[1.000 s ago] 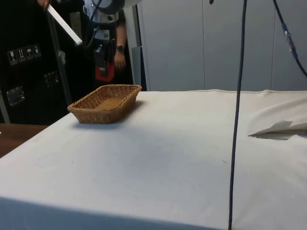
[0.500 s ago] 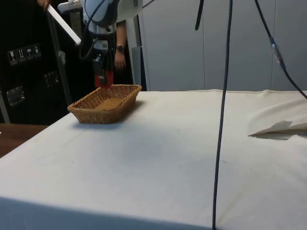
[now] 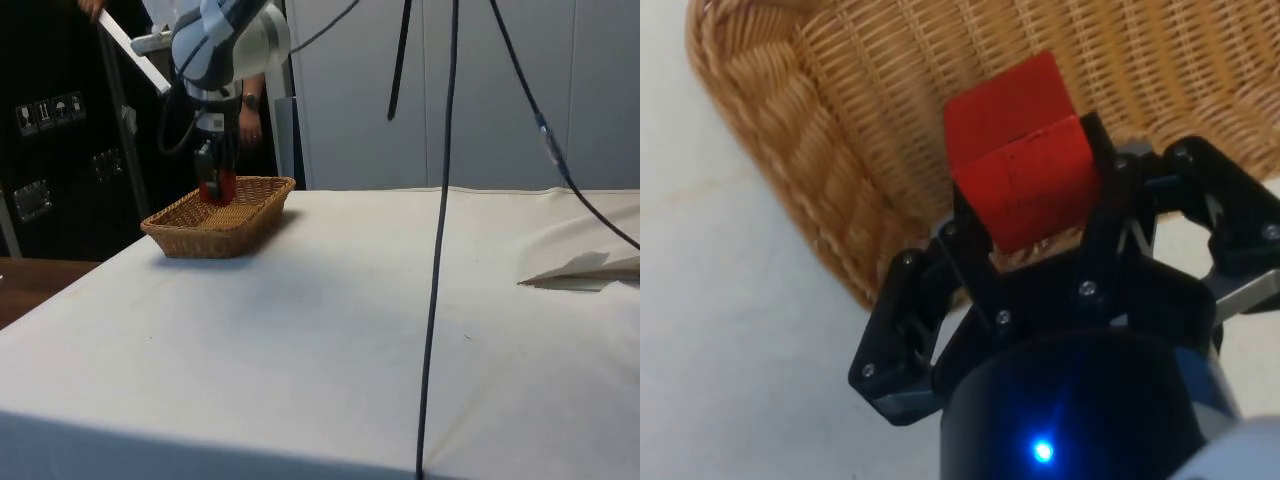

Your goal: Pick up the cube and place it into the basket.

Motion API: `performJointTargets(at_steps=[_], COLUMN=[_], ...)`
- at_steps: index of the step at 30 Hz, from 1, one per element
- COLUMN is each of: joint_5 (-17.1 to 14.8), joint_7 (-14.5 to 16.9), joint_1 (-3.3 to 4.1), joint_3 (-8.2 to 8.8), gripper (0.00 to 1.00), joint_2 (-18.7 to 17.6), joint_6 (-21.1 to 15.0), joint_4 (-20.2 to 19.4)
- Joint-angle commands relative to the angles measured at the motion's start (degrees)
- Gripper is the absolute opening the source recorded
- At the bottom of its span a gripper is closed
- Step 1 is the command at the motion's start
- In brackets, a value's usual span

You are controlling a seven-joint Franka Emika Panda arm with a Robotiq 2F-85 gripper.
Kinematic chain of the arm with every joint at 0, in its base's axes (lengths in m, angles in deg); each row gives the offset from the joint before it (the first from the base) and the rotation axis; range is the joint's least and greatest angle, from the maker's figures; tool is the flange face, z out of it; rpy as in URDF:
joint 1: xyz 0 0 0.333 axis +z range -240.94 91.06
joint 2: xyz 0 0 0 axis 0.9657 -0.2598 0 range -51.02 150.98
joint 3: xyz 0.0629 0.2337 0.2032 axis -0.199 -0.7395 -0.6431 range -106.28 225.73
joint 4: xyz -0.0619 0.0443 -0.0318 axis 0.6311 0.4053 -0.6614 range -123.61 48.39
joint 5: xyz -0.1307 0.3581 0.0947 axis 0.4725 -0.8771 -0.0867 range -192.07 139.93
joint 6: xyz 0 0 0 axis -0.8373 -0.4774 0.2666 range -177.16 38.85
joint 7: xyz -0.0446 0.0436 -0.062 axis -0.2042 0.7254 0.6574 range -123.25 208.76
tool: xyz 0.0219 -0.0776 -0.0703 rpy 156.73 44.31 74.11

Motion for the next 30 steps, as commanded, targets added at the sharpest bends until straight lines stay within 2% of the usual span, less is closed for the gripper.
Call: performJointTargets(at_steps=[1, 2, 8, 9, 10, 11, 15, 19, 20, 21, 24, 25, 26, 27, 28, 30], joint_5=[-0.6, -1.3, -5.1, -4.6, -5.7, -6.4, -8.8, -8.8, -8.9, -8.9, -8.8, -8.8, -8.8, -8.8, -8.8, -8.8], joint_7=[0.2, 0.7, 2.3, 1.9, 2.6, 3.0, 4.4, 4.1, 4.3, 4.2, 4.2, 4.2, 4.1, 4.1, 4.2, 4.1], joint_1=[-0.17, -0.97, -1.89, -1.09, -2.01, -2.12, -2.01, -1.66, -1.83, -1.78, -1.78, -1.72, -1.66, -1.66, -1.72, -1.72], joint_3=[0.06, -0.63, -0.11, 0.52, -0.11, 0.00, 0.29, 0.74, 0.57, 0.57, 0.69, 0.69, 0.74, 0.74, 0.69, 0.74], gripper=[0.02, 0.02, 0.02, 0.02, 0.02, 0.02, 0.02, 0.04, 0.04, 0.10, 0.37, 0.56, 0.70, 0.80, 0.80, 0.97], joint_2=[-0.7, -1.5, -5.5, -5.2, -5.8, -6.1, -6.6, -6.6, -6.8, -6.8, -6.9, -6.9, -6.7, -6.7, -6.9, -6.9], joint_6=[0.0, 0.3, 0.6, 0.1, 0.7, 0.7, 0.9, 0.6, 0.6, 0.5, 0.5, 0.4, 0.6, 0.6, 0.3, 0.3], joint_4=[0.6, 1.6, 5.1, 4.4, 5.4, 5.8, 6.2, 6.0, 6.2, 6.2, 6.2, 6.2, 6.0, 6.0, 6.2, 6.2])
